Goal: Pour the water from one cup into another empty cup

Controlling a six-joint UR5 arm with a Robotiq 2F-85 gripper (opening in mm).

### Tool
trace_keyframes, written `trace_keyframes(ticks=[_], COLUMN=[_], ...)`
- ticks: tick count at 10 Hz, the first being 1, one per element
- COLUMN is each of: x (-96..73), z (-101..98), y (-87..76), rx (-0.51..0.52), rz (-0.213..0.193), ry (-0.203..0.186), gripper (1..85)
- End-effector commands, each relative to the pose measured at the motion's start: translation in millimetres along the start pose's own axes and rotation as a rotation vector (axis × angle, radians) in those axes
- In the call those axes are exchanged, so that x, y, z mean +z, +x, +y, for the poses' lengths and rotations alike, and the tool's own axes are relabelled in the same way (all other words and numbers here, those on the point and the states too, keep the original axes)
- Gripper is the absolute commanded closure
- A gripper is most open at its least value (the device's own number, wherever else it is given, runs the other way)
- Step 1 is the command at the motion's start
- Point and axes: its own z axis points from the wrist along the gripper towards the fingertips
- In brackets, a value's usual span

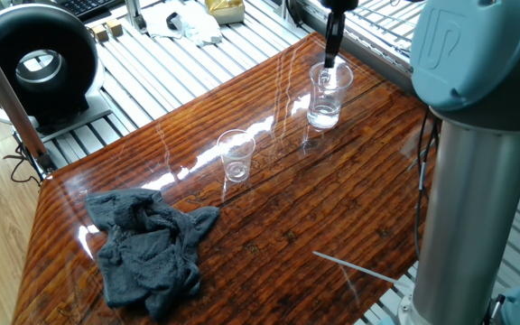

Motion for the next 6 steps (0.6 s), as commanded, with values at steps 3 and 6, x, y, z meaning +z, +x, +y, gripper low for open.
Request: trace_keyframes(ticks=[3,6], x=[1.4,2.4], z=[-0.9,-1.5], y=[-4.9,-5.0], rx=[-0.002,-0.002], rz=[-0.016,-0.015], ry=[-0.001,0.000], gripper=[60.7,63.0])
